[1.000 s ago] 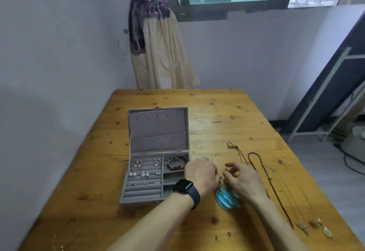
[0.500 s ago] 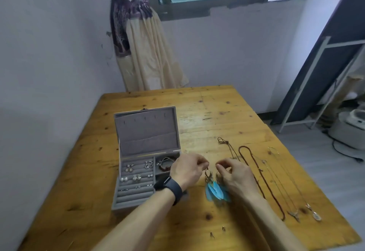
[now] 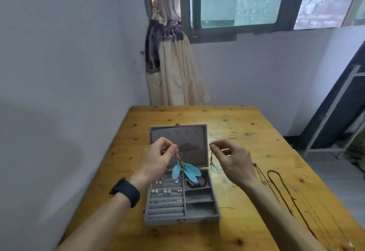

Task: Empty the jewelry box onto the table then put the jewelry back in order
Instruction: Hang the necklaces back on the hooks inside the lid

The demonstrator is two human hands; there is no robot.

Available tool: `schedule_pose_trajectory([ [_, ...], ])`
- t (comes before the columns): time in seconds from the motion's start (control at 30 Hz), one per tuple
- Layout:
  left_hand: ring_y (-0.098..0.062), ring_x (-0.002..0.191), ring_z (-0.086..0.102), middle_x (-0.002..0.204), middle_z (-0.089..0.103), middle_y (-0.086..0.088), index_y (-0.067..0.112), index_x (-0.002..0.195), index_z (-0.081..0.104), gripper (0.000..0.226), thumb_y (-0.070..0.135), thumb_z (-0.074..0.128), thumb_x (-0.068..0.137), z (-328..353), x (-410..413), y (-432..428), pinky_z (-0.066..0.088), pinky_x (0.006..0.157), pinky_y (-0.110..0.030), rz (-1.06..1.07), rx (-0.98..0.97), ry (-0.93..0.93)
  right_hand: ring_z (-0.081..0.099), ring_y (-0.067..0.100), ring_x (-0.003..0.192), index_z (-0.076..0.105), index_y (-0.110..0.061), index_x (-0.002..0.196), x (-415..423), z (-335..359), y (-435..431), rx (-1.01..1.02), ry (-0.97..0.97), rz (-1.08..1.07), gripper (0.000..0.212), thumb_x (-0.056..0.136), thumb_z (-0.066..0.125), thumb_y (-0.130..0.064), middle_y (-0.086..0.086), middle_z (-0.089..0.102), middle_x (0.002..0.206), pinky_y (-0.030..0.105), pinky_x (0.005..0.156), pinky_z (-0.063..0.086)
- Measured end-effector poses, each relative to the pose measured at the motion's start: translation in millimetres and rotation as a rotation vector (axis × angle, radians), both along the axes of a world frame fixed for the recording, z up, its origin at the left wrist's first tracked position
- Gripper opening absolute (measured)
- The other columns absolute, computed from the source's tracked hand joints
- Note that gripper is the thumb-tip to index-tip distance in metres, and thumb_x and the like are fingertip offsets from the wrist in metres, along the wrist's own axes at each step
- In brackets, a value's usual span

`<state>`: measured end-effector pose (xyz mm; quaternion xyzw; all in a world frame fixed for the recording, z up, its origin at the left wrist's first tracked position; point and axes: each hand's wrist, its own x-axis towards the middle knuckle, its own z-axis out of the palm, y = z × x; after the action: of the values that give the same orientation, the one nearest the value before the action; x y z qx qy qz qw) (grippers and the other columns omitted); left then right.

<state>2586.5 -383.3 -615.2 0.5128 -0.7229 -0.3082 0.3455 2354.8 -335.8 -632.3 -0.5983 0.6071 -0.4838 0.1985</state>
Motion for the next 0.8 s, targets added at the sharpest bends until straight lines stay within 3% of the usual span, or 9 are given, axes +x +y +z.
schedule_pose_trajectory([
  [0.1, 0.001, 0.080, 0.063, 0.089, 0.068, 0.008, 0.024, 0.096, 0.061, 0.015, 0.037, 0.054, 0.100, 3, 31, -7, 0.054, 0.066, -0.018, 0.000, -0.031, -0.171, 0.066, -0.004, 0.077, 0.073, -0.029, 0.094, 25, 15, -25, -0.015, -0.049, 0.044, 0.005, 0.094, 0.068, -0.028, -0.014, 0.072, 0.084, 0.010, 0.062, 0.049],
  [0.17, -0.003, 0.080, 0.061, 0.091, 0.063, 0.011, 0.025, 0.099, 0.060, 0.017, 0.040, 0.051, 0.101, 3, 47, -14, 0.052, 0.065, -0.021, -0.035, -0.092, -0.380, 0.067, -0.001, 0.073, 0.074, -0.028, 0.092, 40, 23, -43, -0.014, -0.097, 0.067, 0.006, 0.094, 0.069, -0.028, -0.012, 0.073, 0.079, 0.013, 0.063, 0.050],
  [0.33, -0.005, 0.080, 0.051, 0.092, 0.055, 0.014, 0.027, 0.098, 0.054, 0.016, 0.041, 0.046, 0.102, 3, 74, -30, 0.044, 0.066, -0.020, -0.082, -0.249, -0.697, 0.073, 0.010, 0.076, 0.076, -0.026, 0.092, 69, 28, -86, 0.038, -0.236, 0.101, 0.007, 0.093, 0.070, -0.029, -0.006, 0.076, 0.078, 0.037, 0.077, 0.062],
  [0.5, -0.002, 0.085, 0.050, 0.106, 0.055, 0.017, 0.029, 0.099, 0.059, 0.018, 0.046, 0.050, 0.098, -17, 74, -35, 0.044, 0.067, -0.014, -0.185, -0.339, -0.720, 0.074, 0.012, 0.076, 0.076, -0.022, 0.094, 87, 18, -106, 0.083, -0.300, 0.060, 0.011, 0.093, 0.070, -0.031, -0.003, 0.076, 0.078, 0.043, 0.078, 0.062],
  [0.67, -0.008, 0.095, 0.059, 0.136, 0.050, 0.012, 0.026, 0.103, 0.059, 0.021, 0.044, 0.048, 0.099, -31, 62, -34, 0.054, 0.077, -0.026, -0.224, -0.323, -0.701, 0.075, 0.015, 0.079, 0.074, -0.021, 0.091, 99, 5, -109, 0.139, -0.382, 0.025, 0.011, 0.093, 0.069, -0.031, -0.001, 0.077, 0.076, 0.049, 0.085, 0.059],
  [0.8, -0.015, 0.100, 0.060, 0.140, 0.048, 0.007, 0.024, 0.105, 0.059, 0.023, 0.042, 0.046, 0.100, -34, 54, -34, 0.054, 0.079, -0.031, -0.182, -0.309, -0.733, 0.075, 0.012, 0.079, 0.074, -0.021, 0.093, 107, 3, -105, 0.150, -0.386, 0.011, 0.009, 0.093, 0.070, -0.028, -0.003, 0.077, 0.078, 0.045, 0.085, 0.060],
])
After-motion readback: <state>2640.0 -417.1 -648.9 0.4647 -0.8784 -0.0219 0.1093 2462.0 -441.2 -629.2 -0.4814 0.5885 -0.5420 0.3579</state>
